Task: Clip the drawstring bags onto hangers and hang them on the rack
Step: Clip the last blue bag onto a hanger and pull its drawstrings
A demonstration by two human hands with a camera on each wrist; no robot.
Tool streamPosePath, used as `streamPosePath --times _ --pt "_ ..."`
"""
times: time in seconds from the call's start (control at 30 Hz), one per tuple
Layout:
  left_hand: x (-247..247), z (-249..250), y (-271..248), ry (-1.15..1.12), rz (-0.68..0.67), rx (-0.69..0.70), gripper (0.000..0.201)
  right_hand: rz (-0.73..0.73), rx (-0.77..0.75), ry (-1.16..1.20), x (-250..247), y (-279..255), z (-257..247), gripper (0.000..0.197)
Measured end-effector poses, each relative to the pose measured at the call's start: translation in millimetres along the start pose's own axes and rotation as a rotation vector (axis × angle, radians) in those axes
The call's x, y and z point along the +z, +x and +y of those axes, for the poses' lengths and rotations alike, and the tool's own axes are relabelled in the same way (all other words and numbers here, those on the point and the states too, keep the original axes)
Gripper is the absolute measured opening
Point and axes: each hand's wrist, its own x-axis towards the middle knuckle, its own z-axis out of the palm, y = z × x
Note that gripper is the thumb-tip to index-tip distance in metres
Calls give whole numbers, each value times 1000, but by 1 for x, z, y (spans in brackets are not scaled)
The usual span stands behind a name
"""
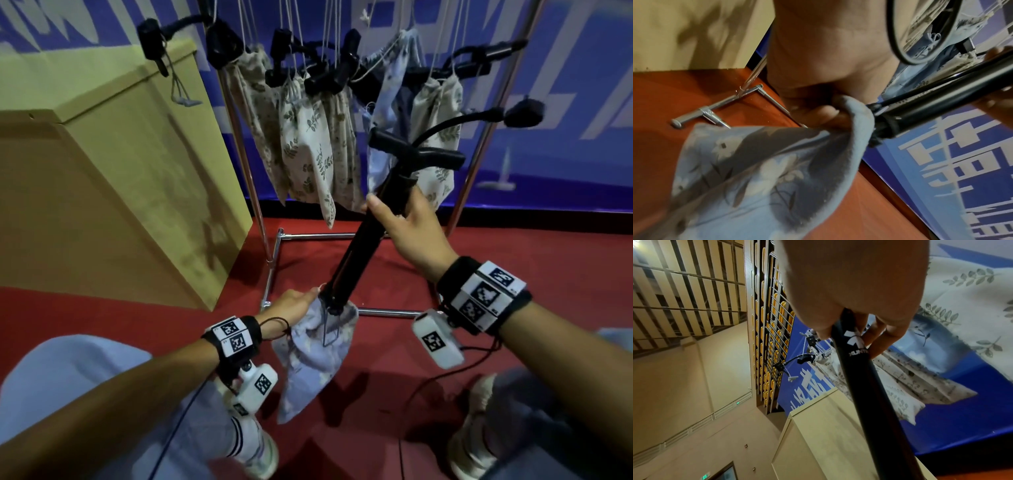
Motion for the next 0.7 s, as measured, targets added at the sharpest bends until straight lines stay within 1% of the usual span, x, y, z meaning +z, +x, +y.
streamPosePath --times 0.1,0.17,0.23,0.3,0.33,0.4,0.47,0.53,0.57,0.63,0.7 --pt "0 -1 3 -116 35 -18 52 61 4 -31 8 -5 8 41" --pt "0 -9 9 -248 113 -21 54 92 35 -9 10 -7 11 43" --pt "-1 -13 14 -393 201 -35 54 105 59 39 11 -9 10 34" --pt "-4 -7 13 -535 278 -38 52 73 55 101 12 -13 7 22" --pt "-7 -2 11 -586 319 -26 48 62 54 123 13 -14 7 21" --pt "-12 8 4 -660 408 -2 41 60 61 179 15 -16 6 26" --pt "-16 15 0 -693 477 69 38 63 79 225 16 -18 7 31" --pt "-20 26 -8 -681 488 143 40 68 90 241 20 -21 8 28" --pt "-20 28 -8 -675 469 164 40 67 96 253 22 -23 10 25" --pt "-20 32 -11 -627 374 236 43 48 120 315 29 -29 14 12" --pt "-17 37 -16 -575 256 363 42 23 142 336 38 -37 17 12"
